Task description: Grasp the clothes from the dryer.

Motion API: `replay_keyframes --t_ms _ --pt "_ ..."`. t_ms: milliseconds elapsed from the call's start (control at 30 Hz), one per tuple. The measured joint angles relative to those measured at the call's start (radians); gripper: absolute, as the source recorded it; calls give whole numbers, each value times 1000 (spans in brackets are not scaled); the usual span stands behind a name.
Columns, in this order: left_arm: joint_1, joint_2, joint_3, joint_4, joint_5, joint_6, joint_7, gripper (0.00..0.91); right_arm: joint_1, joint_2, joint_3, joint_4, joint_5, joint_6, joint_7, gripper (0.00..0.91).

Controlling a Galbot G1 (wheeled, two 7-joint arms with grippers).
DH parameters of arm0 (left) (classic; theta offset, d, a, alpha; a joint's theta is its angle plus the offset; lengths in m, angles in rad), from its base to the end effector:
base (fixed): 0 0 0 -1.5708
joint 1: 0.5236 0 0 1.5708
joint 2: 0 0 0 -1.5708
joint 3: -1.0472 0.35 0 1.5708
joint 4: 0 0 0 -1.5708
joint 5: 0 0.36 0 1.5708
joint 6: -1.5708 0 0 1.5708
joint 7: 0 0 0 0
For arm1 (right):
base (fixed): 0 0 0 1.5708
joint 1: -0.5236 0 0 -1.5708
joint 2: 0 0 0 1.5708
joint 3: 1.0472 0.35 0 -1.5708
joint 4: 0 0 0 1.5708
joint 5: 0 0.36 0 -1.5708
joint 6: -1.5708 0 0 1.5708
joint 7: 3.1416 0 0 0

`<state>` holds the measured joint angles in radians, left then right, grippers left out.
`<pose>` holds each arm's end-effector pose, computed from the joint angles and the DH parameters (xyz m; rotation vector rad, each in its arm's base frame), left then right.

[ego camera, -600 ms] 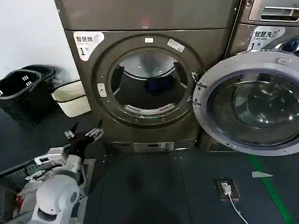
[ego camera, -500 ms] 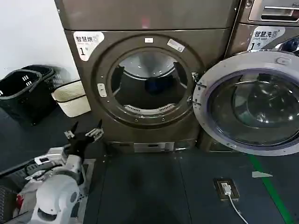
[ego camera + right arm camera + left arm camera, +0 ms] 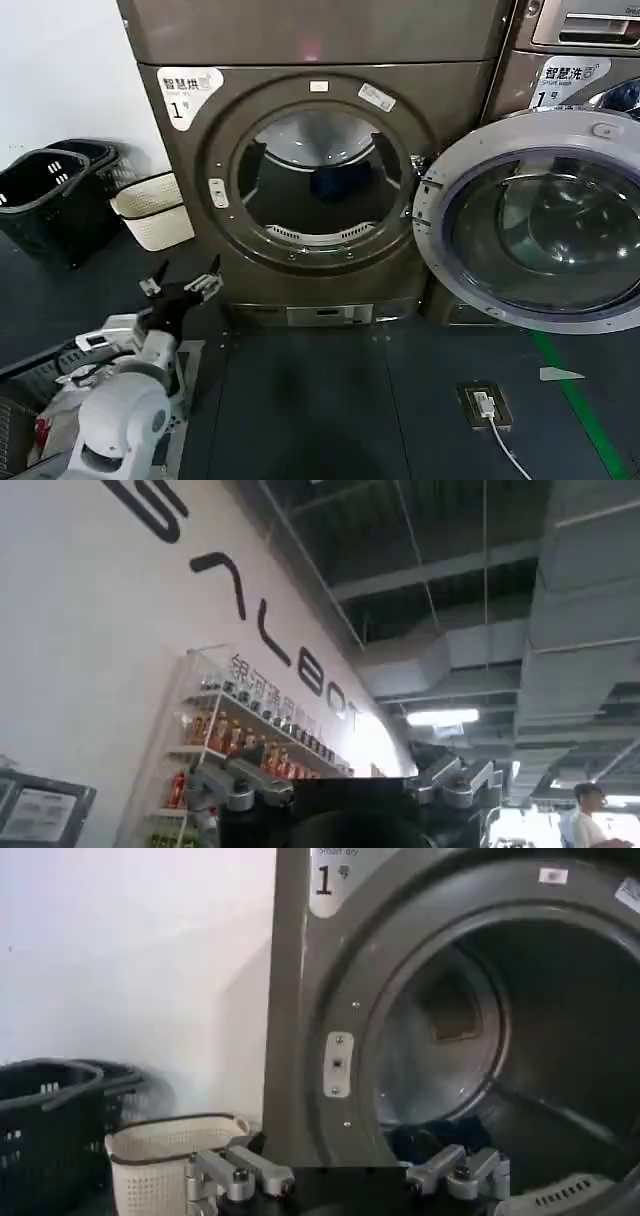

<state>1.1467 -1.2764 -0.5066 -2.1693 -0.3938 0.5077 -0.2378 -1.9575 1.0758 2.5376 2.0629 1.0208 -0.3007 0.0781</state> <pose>0.2818 0.0379 -0.1711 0.0110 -3.0884 0.0751 -0.1010 -0.3377 0.0939 1.3602 2.2276 -0.5601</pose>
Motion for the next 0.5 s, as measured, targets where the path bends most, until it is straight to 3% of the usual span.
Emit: replay_keyframes --t_ms 500 --pt "-1 -12 15 3 14 1 4 907 4 -6 -4 -10 -5 18 -14 907"
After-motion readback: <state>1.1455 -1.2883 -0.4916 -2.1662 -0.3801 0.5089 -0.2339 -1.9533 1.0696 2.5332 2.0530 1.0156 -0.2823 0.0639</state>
